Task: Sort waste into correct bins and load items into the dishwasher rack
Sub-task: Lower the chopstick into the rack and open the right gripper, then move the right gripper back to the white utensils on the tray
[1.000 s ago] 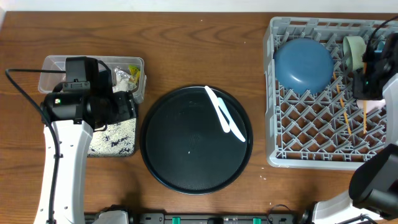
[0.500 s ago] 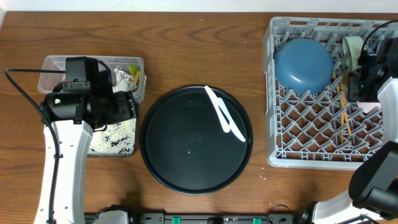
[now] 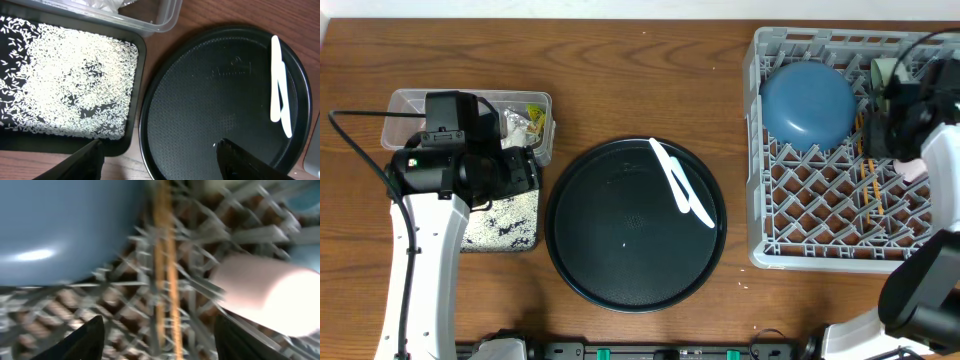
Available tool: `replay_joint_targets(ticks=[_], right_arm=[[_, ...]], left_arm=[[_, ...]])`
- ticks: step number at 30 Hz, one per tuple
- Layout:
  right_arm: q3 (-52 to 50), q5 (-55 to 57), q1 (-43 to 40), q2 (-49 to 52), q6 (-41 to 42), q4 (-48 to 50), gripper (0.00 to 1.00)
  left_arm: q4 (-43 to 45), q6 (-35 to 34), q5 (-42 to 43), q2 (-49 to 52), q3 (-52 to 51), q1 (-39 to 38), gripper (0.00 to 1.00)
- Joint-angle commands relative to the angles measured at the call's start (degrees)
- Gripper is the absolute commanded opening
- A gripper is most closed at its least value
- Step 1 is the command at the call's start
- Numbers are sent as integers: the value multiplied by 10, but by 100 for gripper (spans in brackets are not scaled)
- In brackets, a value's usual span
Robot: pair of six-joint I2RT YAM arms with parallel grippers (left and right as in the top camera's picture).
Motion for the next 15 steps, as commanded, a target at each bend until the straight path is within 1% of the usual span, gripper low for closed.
replay_joint_targets(ticks=[1,5,7,10,15], right_arm=[[0,-79,38,-56,-1,1,68],[0,-162,93,-96,22,-5,68],[0,-192,133,-106,31,-14,66],[-2,-197,190,-103,55,-21,63],[-4,-180,302,-75,55,-20,62]], left_arm=[[-2,-3,-3,-4,1,3,73],[-2,-3,-3,-4,1,3,74],[-2,-3,-3,-4,1,3,74],[-2,-3,-3,-4,1,3,73],[-4,-3,-3,-4,1,3,74]])
